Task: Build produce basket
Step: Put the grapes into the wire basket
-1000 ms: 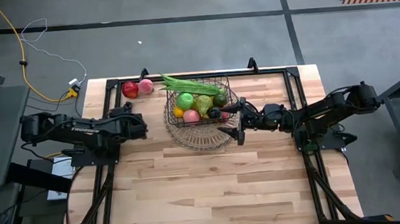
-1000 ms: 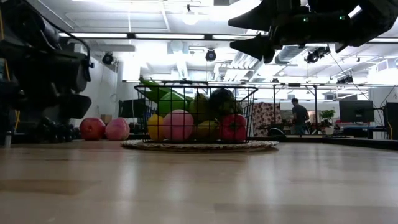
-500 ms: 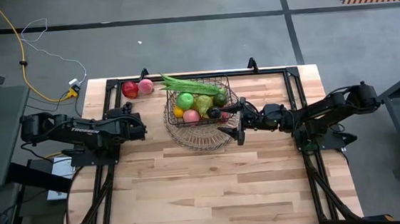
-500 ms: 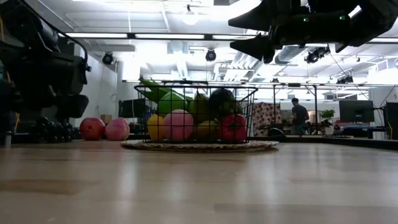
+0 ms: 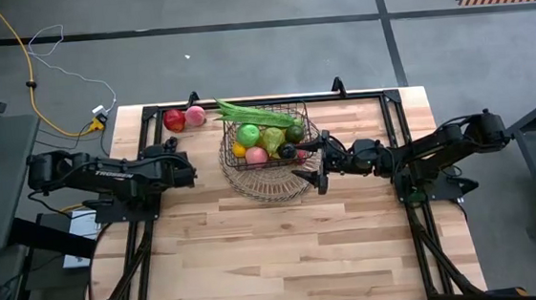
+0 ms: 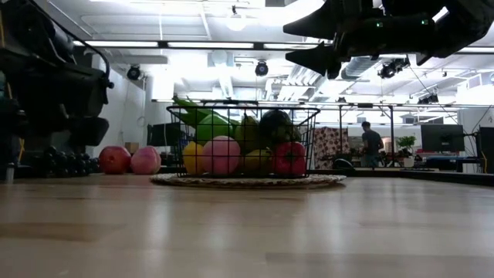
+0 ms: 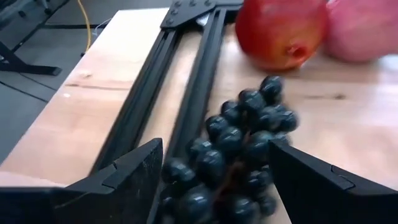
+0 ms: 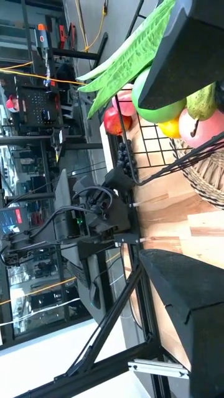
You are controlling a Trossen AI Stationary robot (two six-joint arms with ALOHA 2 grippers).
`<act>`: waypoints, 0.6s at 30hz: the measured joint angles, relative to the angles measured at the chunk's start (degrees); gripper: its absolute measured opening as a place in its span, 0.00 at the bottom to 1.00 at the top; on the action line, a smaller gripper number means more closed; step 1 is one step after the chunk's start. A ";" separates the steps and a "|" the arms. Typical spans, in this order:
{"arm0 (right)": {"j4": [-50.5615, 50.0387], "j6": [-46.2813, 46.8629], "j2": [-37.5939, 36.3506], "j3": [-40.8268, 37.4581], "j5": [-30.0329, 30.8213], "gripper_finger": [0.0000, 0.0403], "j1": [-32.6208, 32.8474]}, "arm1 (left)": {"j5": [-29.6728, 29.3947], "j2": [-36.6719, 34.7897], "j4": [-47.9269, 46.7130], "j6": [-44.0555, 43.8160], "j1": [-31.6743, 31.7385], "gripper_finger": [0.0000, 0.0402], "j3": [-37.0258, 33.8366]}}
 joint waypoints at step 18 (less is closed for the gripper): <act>0.02 0.12 0.00 0.00 -0.02 0.93 -0.02 | 2.70 0.00 7.19 17.30 3.17 0.69 1.83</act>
